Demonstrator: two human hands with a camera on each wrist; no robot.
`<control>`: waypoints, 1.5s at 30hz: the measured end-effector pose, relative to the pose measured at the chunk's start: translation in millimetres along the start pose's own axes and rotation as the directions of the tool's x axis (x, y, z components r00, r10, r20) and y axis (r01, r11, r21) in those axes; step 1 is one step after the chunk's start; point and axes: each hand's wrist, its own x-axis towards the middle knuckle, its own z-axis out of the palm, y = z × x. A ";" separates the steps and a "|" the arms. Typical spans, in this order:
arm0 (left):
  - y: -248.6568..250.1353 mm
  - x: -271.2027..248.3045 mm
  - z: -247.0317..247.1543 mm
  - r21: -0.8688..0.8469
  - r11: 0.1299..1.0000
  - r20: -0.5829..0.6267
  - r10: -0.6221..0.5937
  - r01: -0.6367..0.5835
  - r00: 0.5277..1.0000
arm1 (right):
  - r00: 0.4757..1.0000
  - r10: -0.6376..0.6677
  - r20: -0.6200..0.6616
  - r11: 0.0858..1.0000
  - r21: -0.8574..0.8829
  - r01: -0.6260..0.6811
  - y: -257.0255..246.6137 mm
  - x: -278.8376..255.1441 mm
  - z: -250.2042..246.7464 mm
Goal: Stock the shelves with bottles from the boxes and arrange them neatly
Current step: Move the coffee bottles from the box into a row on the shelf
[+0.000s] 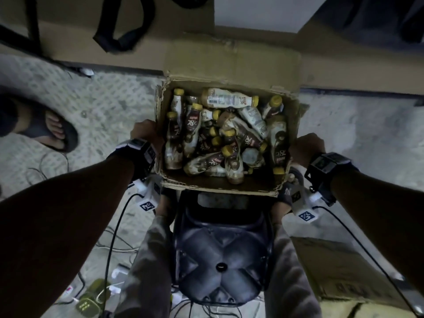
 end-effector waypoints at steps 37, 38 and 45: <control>54.1 -36.3 53.3 -0.294 0.928 0.174 0.288 -0.230 0.942 | 0.976 -0.039 -0.213 0.956 0.277 0.099 -24.1 0.9 43.7; 51.1 -38.5 49.4 -0.318 0.925 0.157 0.267 -0.207 0.951 | 0.976 -0.071 -0.204 0.964 0.238 0.120 -21.6 -3.4 38.7; 35.2 -74.0 15.3 -0.383 0.910 0.125 0.221 -0.158 0.967 | 0.985 -0.046 -0.165 0.968 0.236 0.084 1.8 -58.4 14.2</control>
